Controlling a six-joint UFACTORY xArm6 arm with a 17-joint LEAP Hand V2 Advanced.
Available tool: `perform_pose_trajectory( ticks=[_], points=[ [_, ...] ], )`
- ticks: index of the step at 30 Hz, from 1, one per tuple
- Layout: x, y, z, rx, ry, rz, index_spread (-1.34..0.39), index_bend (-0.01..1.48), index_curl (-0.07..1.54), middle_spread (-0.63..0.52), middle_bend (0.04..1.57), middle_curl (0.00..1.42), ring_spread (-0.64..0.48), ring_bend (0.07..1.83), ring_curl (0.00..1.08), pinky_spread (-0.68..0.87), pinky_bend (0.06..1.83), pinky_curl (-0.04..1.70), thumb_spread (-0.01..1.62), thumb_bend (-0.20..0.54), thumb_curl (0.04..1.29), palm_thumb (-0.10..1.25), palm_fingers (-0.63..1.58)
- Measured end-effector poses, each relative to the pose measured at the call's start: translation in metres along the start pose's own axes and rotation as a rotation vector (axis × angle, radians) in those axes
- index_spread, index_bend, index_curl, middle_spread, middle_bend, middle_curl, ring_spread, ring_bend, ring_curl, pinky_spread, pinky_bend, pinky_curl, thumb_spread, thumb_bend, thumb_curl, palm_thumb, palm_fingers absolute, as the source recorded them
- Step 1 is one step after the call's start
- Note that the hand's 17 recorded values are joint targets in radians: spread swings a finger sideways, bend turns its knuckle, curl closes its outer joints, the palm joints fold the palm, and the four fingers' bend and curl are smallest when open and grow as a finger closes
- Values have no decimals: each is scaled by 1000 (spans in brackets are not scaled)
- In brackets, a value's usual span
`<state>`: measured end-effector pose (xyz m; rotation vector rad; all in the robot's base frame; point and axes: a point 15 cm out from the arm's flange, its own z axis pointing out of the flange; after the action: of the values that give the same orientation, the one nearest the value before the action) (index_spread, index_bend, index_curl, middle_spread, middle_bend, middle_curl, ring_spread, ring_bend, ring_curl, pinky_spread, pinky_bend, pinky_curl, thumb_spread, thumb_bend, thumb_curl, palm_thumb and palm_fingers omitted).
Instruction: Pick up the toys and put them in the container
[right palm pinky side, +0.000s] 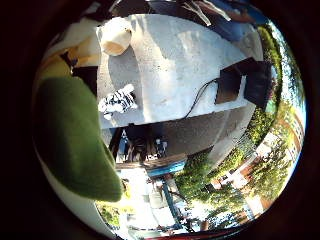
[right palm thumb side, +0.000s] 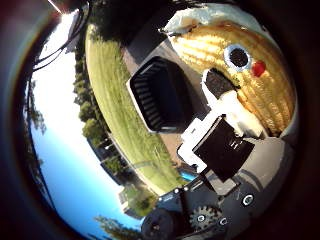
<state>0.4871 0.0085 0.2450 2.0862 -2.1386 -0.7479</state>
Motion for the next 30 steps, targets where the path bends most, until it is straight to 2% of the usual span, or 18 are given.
perform_pose_trajectory(
  ticks=[5,12,18,22,30],
  points=[
    [-73,22,5,-37,55,-155,-924,897,580,-222,1348,1086,-110,1603,814,129,1511,1030,1163,-14,728,931,660],
    [-172,38,55,-107,134,-335,-951,881,730,-218,1399,1082,-116,1642,820,122,1530,1063,1168,-14,735,935,609],
    [-261,28,105,-15,185,-462,-969,839,893,-211,1435,1068,-111,1681,819,116,1549,1086,1161,-15,741,936,580],
    [-290,13,137,28,203,-501,-976,808,986,-208,1452,1059,-108,1697,815,113,1559,1094,1156,-20,740,926,567],
    [-281,-21,187,24,232,-487,-949,761,1146,-169,1426,993,-70,1683,766,120,1452,1092,1179,-21,669,891,566]
  ],
)
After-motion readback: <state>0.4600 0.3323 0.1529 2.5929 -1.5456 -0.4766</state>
